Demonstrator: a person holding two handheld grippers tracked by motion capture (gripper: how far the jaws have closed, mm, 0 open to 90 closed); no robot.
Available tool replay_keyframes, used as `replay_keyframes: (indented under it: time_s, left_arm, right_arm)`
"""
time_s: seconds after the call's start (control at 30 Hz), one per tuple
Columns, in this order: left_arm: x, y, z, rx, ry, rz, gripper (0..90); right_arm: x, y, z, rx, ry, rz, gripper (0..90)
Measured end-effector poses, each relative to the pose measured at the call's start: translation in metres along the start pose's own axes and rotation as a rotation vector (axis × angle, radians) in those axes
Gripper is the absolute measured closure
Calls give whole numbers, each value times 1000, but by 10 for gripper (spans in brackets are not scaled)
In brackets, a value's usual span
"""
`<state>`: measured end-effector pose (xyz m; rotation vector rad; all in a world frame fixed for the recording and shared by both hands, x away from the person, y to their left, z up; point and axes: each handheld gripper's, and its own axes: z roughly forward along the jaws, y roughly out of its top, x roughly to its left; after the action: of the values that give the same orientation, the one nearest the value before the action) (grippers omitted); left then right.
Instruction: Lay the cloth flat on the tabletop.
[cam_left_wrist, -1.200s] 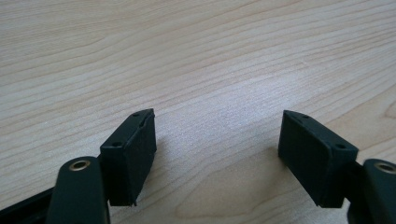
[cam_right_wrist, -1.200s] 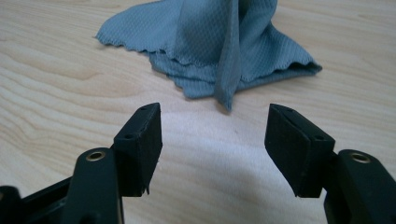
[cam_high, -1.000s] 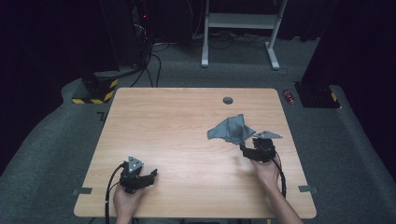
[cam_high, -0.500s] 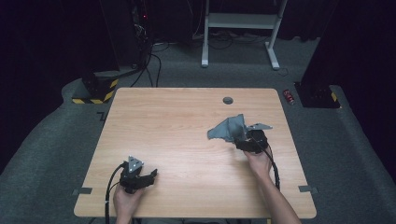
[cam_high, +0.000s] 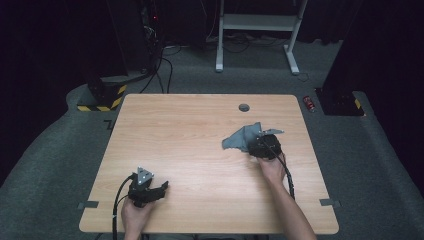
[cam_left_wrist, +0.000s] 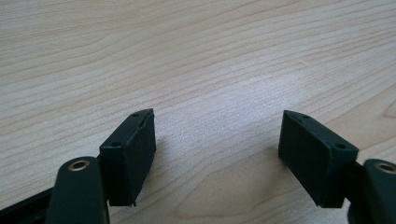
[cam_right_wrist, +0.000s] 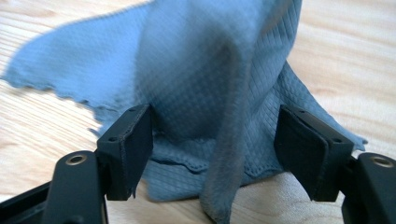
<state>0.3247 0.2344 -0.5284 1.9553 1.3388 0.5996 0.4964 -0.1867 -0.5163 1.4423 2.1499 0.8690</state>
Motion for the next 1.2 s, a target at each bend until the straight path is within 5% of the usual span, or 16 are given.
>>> replay_keyframes:
  time_s: [0.27,0.43,0.63,1.2]
  left_arm:
    - [0,0,0,2,1,2,279]
    - [0,0,0,2,0,2,277]
    - [0,0,0,0,-1,0,276]
    - [0,0,0,1,3,8,274]
  right_arm:
    - [1,0,1,8,-16,-23,334]
    - [6,0,-3,7,7,-74,653]
    - [8,2,-4,19,6,-92,819]
    - [16,7,-31,-58,86,-107,838]
